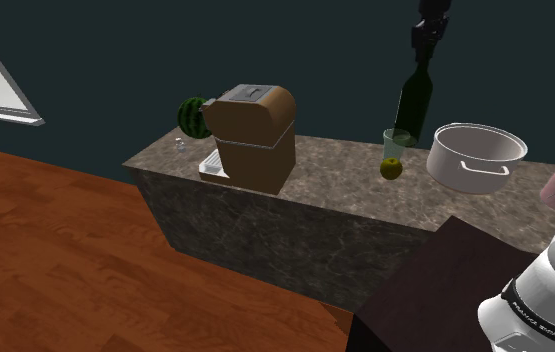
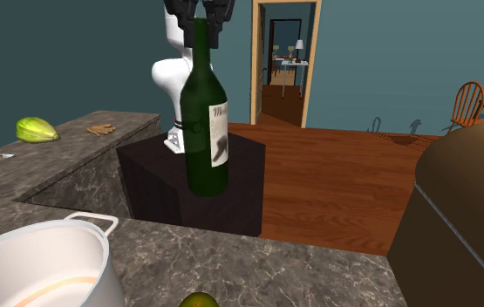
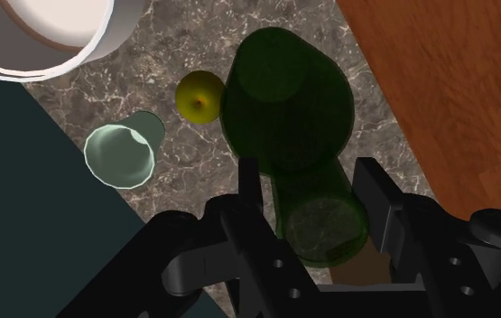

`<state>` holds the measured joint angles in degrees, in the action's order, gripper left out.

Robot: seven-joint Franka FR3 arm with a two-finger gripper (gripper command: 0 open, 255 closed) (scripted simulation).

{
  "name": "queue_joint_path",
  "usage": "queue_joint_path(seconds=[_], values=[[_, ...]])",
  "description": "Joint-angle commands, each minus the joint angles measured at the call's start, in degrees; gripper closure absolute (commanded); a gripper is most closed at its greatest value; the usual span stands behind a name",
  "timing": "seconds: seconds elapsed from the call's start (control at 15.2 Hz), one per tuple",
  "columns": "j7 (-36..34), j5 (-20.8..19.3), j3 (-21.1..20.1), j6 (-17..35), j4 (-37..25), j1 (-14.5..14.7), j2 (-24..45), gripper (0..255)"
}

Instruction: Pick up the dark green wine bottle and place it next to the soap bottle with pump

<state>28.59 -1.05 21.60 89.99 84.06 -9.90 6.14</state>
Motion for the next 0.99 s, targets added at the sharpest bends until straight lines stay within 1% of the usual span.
queue_joint_path(seconds=[0.0,0.53,0.92], values=[[0.2,0.2,0.1,-1.9,-2.3,-0.1,0.4,255],[1.2,1.4,0.4,-9.3,-12.8,-1.0,3.6,255],[2.2,3.0,0.8,-15.9,-23.0,-2.4,7.5,255]])
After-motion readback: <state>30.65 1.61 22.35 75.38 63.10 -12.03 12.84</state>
